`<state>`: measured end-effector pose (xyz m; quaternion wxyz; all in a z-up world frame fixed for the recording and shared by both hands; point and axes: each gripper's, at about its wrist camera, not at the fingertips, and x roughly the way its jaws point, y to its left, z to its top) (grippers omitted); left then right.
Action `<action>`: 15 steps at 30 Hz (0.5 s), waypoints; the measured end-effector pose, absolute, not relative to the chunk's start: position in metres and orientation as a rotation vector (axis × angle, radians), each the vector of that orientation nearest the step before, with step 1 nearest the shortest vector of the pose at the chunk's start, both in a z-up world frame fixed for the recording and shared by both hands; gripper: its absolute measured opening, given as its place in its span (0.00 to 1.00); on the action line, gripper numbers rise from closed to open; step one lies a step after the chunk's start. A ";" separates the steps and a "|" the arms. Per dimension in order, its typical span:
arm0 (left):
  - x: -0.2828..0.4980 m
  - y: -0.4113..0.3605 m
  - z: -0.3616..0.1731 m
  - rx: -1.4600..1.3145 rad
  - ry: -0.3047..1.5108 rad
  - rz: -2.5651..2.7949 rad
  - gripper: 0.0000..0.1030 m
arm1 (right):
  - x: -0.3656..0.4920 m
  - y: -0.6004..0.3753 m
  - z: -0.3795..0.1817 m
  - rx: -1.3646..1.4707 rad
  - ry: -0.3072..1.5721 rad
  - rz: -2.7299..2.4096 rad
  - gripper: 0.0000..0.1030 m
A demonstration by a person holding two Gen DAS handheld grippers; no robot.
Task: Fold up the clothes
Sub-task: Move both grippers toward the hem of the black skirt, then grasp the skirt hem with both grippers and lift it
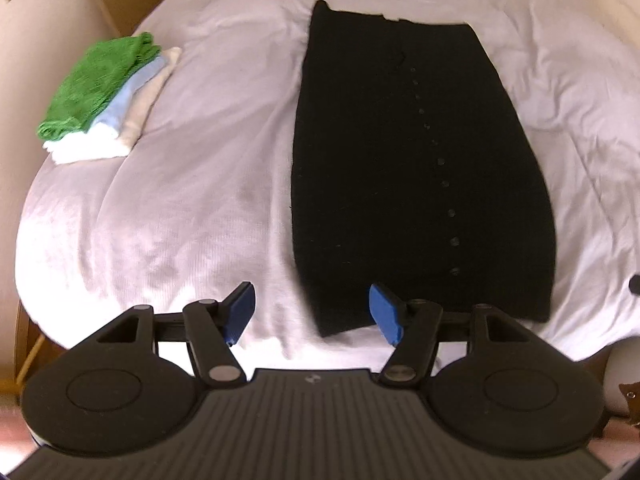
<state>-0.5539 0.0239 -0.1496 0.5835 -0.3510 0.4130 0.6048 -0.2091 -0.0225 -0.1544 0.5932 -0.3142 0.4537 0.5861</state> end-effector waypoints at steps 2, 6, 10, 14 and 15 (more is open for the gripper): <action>-0.561 0.028 -0.167 -0.762 0.998 1.370 0.58 | -0.219 -0.018 -0.169 -0.758 1.029 1.364 0.87; -0.568 0.033 -0.207 -0.666 1.077 1.286 0.56 | -0.241 -0.010 -0.203 -0.818 0.969 1.369 0.87; -0.570 0.036 -0.236 -0.601 1.043 1.226 0.56 | -0.252 -0.011 -0.228 -0.824 0.895 1.421 0.87; -0.567 0.038 -0.266 -0.493 0.969 1.220 0.48 | -0.242 -0.011 -0.255 -0.719 0.764 1.510 0.87; -0.568 0.040 -0.272 -0.470 0.949 1.224 0.46 | -0.237 -0.011 -0.263 -0.682 0.728 1.532 0.86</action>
